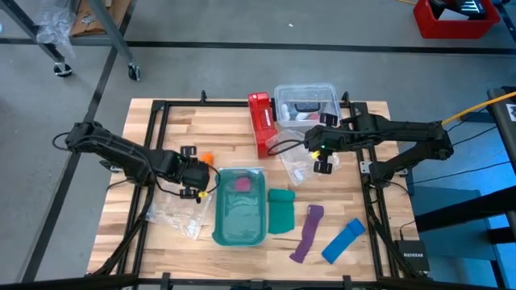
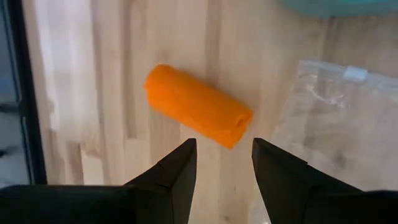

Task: Roll bandage
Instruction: Put the orange bandage into the transparent zip bag

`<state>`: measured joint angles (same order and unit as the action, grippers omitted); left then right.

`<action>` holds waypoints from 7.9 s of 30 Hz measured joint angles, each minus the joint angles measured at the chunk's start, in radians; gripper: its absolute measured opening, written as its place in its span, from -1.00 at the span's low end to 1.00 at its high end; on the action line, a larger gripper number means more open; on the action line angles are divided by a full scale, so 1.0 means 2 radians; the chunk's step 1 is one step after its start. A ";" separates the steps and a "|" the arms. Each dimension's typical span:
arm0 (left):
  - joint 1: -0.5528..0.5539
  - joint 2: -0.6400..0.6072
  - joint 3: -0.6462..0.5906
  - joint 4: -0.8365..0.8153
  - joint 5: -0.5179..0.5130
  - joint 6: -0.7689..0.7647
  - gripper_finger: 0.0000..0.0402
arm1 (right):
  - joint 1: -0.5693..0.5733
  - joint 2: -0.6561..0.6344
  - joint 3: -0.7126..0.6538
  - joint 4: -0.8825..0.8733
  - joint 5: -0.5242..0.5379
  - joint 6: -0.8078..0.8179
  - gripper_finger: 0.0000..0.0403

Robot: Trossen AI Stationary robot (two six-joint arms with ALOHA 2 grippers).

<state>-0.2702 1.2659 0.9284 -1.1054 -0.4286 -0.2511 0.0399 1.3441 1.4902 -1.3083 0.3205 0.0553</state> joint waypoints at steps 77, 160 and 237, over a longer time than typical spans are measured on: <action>-0.051 0.081 -0.090 0.098 -0.072 0.143 -0.42 | 0.000 0.000 0.000 0.001 -0.013 0.009 -1.00; 0.024 0.085 -0.092 0.128 -0.080 0.138 -0.14 | 0.000 0.000 0.000 0.003 -0.012 0.009 -0.96; 0.076 0.095 -0.068 0.118 -0.046 0.142 -0.08 | 0.000 0.000 0.000 0.000 -0.013 0.009 -0.96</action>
<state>-0.1189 1.4567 0.7918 -0.8691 -0.5213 0.0332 0.0396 1.3445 1.4906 -1.3079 0.2943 0.0727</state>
